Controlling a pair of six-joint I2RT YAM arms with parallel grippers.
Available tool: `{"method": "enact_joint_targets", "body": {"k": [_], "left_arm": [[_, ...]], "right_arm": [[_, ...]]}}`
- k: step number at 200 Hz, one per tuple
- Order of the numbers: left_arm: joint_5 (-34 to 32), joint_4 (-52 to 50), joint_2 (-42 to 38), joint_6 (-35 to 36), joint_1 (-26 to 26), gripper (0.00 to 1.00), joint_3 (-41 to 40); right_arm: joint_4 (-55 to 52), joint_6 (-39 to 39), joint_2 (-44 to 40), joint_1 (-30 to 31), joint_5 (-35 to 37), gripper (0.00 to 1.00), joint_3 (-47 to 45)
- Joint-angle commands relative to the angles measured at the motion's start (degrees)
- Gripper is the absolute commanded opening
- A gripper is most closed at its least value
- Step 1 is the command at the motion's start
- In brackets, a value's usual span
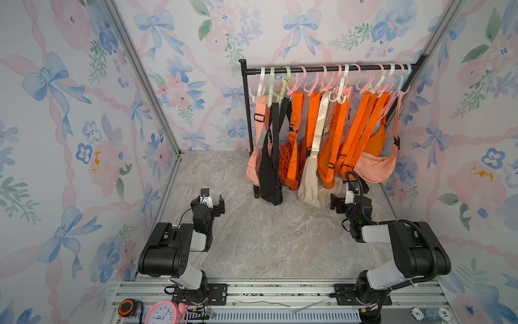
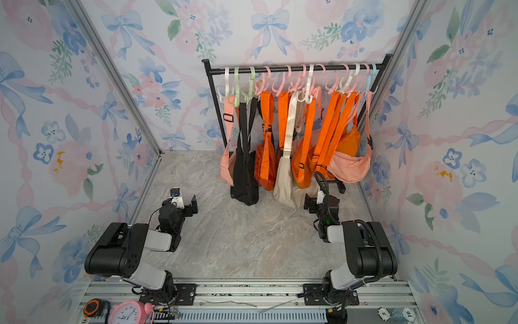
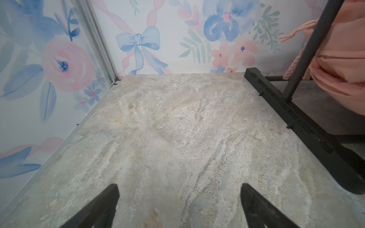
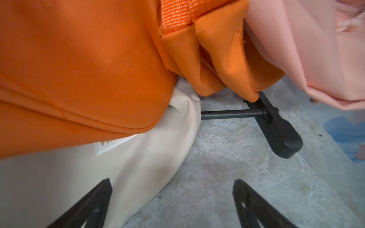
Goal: Take the bag off the hook
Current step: Move the clothesline to the center of the board.
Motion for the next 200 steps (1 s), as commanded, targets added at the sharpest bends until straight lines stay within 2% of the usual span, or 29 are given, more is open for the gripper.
{"method": "enact_joint_targets", "body": {"k": [1, 178, 200], "left_arm": [[0.0, 0.4, -0.1, -0.4, 0.3, 0.98, 0.4], [0.4, 0.1, 0.0, -0.6, 0.5, 0.98, 0.7], [0.4, 0.2, -0.2, -0.5, 0.4, 0.98, 0.5]], "right_arm": [[-0.5, -0.3, -0.4, 0.3, 0.7, 0.96, 0.9], [-0.8, 0.2, -0.4, -0.4, -0.7, 0.97, 1.1], [-0.1, 0.1, -0.5, 0.1, 1.0, 0.97, 0.9]]}}
